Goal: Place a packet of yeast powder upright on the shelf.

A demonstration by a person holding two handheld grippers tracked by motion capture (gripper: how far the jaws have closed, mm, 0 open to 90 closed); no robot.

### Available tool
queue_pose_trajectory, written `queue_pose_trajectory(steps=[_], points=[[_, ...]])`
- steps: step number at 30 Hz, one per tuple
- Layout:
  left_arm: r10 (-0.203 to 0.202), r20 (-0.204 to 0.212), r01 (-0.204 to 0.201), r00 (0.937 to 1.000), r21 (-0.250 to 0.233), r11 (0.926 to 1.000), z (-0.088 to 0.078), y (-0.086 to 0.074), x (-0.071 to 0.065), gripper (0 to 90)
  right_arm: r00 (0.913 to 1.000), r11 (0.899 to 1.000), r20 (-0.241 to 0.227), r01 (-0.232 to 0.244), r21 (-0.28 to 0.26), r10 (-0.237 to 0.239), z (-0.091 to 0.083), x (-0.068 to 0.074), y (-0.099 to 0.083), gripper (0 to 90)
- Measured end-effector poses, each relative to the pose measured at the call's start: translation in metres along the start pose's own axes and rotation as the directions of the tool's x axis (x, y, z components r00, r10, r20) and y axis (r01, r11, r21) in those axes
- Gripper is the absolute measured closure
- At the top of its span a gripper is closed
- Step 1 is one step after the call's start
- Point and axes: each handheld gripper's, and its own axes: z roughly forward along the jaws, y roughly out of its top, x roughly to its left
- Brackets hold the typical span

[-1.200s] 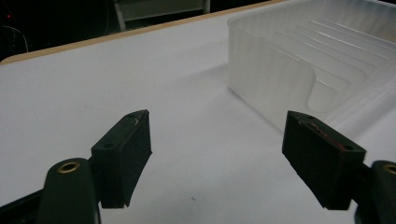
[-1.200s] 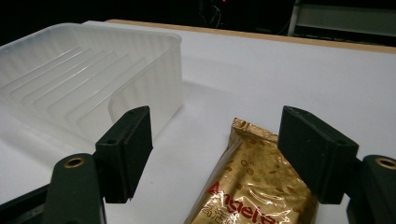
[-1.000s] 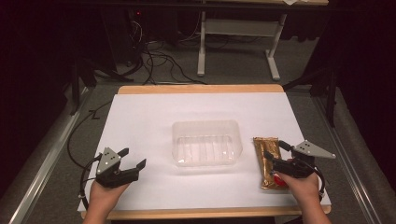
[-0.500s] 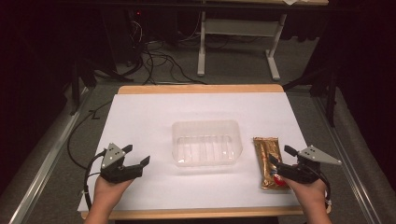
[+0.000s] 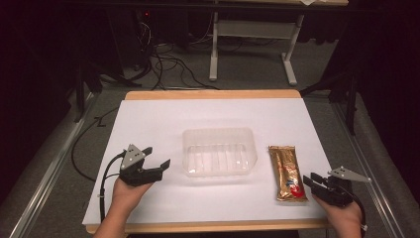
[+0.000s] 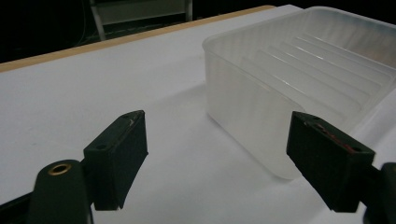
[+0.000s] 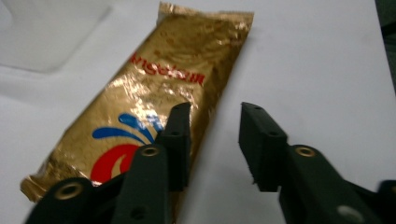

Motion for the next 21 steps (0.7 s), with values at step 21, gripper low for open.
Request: queue_pose_trajectory(steps=[21], points=[[0.018,0.003,-0.018,0.9998,0.009,0.9998,-0.002,-0.002,-0.003,22.6,0.9864,0.975,-0.074,0.157,0.156,-0.147,0.021,0.027,0.003,90.0]])
